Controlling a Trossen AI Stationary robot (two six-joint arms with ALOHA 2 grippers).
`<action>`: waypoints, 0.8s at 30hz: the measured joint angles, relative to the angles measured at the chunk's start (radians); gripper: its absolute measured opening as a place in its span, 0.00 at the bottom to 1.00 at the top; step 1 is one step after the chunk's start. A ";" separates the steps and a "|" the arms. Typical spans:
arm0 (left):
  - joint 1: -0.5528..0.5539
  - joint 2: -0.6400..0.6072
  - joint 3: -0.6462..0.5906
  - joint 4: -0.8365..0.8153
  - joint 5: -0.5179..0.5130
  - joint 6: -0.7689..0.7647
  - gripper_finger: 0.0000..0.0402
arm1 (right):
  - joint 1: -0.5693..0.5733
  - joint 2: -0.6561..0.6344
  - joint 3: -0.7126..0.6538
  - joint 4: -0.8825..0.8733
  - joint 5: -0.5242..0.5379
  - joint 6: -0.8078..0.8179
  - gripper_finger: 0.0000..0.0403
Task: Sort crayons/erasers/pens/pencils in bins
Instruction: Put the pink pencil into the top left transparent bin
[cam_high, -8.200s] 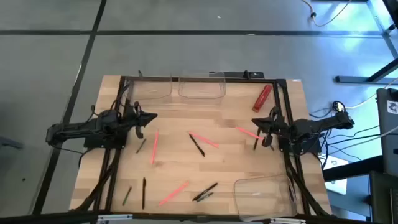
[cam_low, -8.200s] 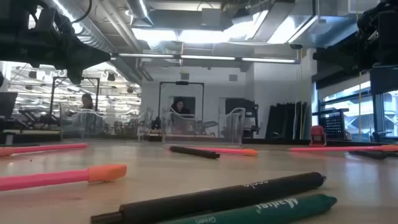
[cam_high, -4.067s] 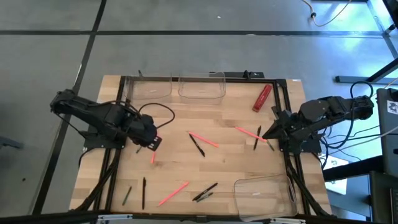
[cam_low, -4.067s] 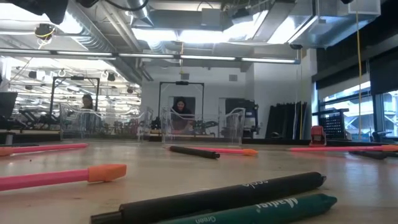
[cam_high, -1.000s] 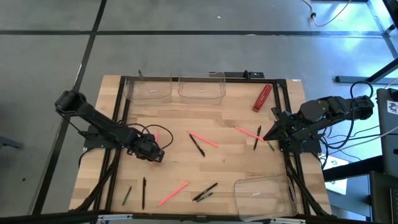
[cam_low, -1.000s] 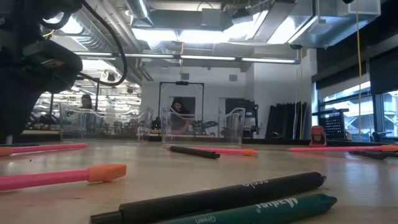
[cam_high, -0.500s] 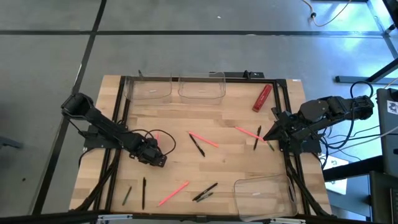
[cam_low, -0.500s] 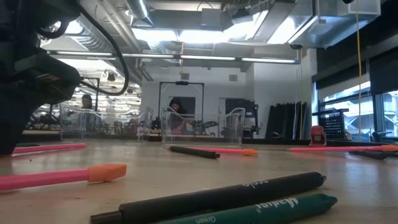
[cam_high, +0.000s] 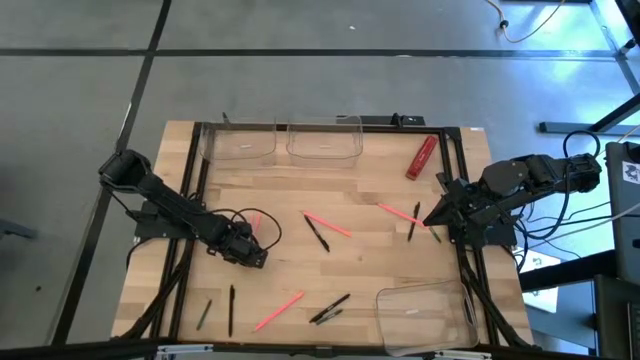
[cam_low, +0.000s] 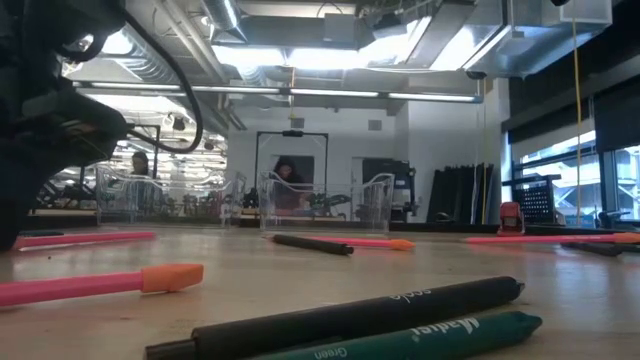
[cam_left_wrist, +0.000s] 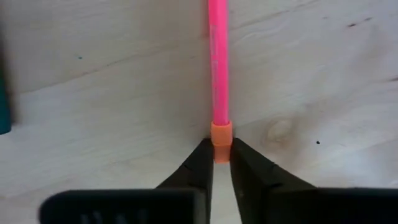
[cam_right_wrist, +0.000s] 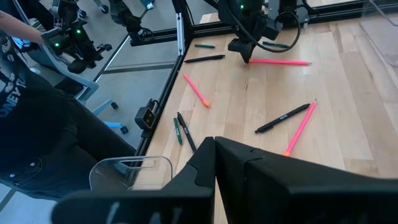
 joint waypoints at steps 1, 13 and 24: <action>0.000 0.000 0.001 -0.001 0.000 0.000 0.05 | 0.000 0.000 0.000 0.000 0.000 0.000 0.01; 0.000 0.007 0.050 -0.027 -0.012 0.026 0.01 | 0.000 0.000 0.000 0.000 0.001 -0.030 0.01; 0.009 0.007 0.219 -0.074 -0.099 0.084 0.01 | 0.000 0.000 0.000 -0.005 0.100 -0.051 0.01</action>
